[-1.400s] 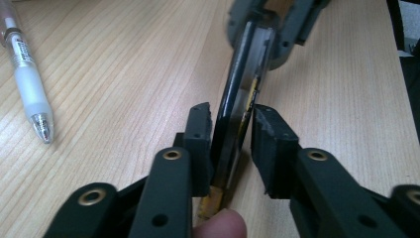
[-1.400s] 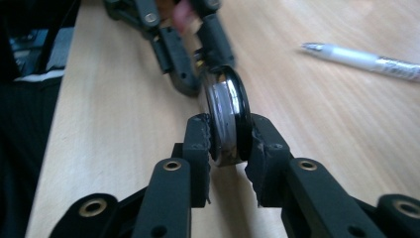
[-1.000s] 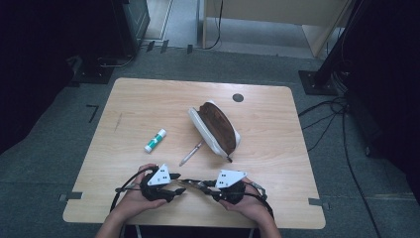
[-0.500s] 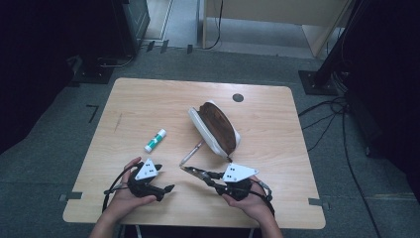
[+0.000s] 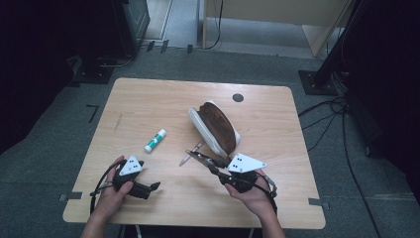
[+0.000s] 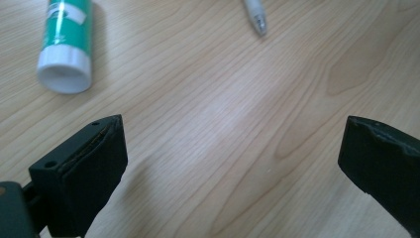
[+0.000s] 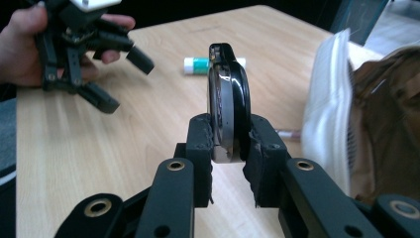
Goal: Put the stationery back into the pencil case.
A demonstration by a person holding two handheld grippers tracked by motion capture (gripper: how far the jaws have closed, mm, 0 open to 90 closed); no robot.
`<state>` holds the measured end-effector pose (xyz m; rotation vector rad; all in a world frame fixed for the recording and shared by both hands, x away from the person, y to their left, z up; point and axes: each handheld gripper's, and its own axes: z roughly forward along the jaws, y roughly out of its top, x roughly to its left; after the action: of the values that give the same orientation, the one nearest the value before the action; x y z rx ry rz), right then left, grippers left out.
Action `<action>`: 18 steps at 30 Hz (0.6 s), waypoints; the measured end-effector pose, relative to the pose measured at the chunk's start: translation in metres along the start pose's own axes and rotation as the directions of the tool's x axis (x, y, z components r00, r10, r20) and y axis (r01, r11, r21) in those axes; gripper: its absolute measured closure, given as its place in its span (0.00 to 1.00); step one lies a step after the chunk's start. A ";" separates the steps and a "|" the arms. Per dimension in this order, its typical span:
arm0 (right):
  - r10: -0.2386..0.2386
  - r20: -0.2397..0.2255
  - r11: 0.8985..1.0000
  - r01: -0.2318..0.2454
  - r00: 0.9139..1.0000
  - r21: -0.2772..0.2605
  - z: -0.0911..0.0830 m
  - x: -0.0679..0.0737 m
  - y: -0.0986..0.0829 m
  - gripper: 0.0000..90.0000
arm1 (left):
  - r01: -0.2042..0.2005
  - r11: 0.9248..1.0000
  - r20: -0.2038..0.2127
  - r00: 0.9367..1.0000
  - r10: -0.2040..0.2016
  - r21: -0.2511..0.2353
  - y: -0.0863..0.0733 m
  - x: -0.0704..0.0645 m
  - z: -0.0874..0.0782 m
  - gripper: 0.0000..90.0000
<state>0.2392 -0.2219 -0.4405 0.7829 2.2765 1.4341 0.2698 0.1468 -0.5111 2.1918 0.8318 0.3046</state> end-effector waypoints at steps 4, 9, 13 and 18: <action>0.008 0.015 1.000 -0.008 1.000 -0.014 -0.001 -0.003 0.006 0.83 | 0.000 1.000 -0.008 1.000 0.000 0.004 -0.003 0.005 -0.002 0.00; 0.034 0.059 0.999 -0.031 0.998 -0.042 -0.003 -0.013 0.016 0.83 | 0.024 1.000 -0.035 0.999 -0.023 0.013 -0.007 0.013 -0.006 0.00; 0.070 0.104 0.995 -0.063 0.992 -0.072 -0.008 -0.021 0.022 0.83 | 0.054 0.999 -0.061 0.997 -0.053 0.009 -0.012 0.022 -0.011 0.00; 0.094 0.141 0.992 -0.081 0.985 -0.094 -0.012 -0.030 0.028 0.83 | 0.075 0.997 -0.075 0.994 -0.075 0.004 -0.016 0.030 -0.015 0.00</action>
<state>0.2641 -0.2391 -0.4100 0.9387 2.0791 1.4543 0.2780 0.1830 -0.5135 2.1611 0.9552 0.3483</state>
